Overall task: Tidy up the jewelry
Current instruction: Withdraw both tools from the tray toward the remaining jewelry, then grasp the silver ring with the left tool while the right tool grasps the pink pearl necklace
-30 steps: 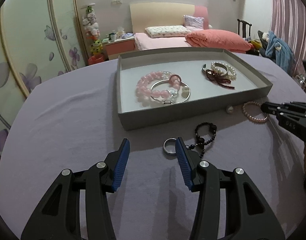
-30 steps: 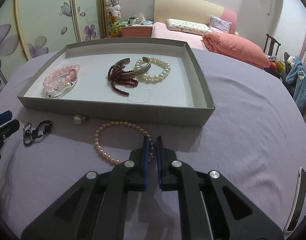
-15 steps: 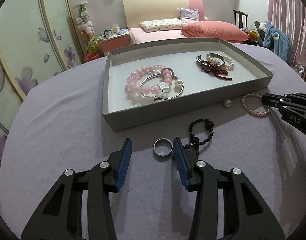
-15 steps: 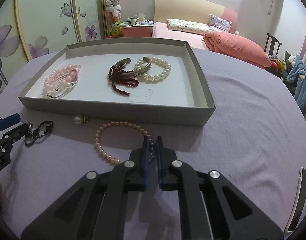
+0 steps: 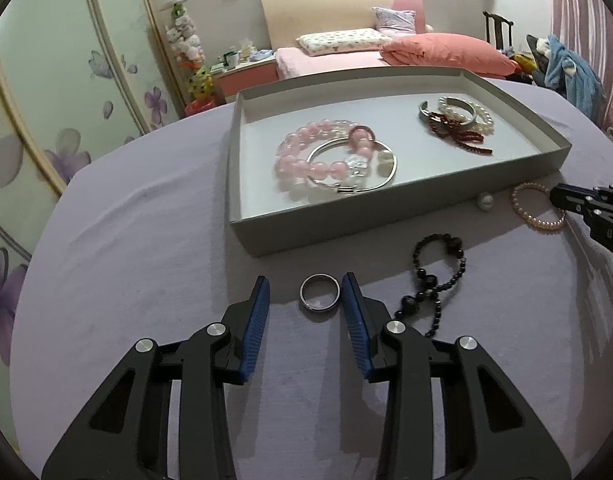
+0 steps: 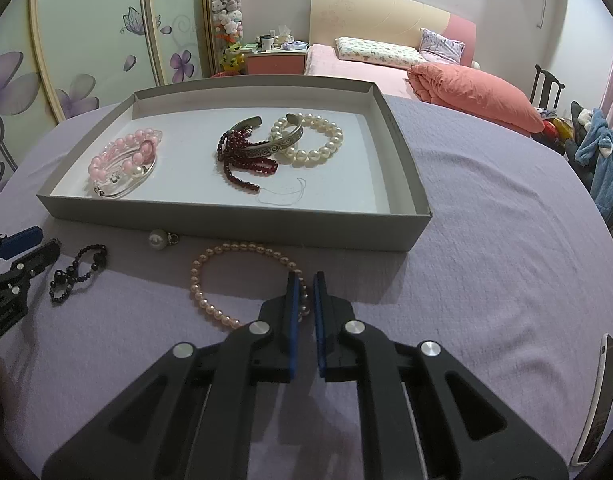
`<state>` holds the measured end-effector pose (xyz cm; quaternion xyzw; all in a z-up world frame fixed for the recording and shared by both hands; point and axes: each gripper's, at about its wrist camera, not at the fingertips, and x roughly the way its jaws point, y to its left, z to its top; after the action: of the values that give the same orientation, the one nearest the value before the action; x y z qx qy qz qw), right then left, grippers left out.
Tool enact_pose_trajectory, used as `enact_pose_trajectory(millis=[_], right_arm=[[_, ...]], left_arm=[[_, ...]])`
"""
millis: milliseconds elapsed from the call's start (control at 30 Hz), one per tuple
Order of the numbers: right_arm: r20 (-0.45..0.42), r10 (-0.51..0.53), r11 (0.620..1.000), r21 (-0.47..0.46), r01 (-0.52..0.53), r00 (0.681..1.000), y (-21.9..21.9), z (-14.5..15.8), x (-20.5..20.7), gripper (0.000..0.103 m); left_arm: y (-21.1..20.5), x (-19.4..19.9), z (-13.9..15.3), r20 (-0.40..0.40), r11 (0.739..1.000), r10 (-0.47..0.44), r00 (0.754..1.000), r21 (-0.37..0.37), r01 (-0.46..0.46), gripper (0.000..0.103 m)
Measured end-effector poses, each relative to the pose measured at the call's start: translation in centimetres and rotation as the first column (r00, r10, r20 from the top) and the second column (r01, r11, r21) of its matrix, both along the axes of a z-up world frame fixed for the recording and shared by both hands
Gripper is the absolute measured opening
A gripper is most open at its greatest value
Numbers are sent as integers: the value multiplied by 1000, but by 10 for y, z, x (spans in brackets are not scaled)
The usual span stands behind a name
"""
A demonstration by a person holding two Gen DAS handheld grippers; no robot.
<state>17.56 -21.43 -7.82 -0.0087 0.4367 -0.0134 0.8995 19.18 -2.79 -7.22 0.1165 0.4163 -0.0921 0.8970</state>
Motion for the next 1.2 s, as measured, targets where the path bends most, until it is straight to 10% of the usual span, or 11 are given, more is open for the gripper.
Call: enact_pose_trajectory(millis=[733,800,1200], right_arm=[[-1,1,1000,8,-1,1000,0,-1,2,9],[0,1,1000,16,-1,1000,0,-1,2,8],[126,2,978,205,-28,992,-12,28,-25,5]], left_arm=[[9,4,0,-25,998,2,1000,-61,-4,40],[6,2,0,-21,998,-16,1000,-57,14,23],[22,-8,5,-2,993,51,999,-108,-51,23]])
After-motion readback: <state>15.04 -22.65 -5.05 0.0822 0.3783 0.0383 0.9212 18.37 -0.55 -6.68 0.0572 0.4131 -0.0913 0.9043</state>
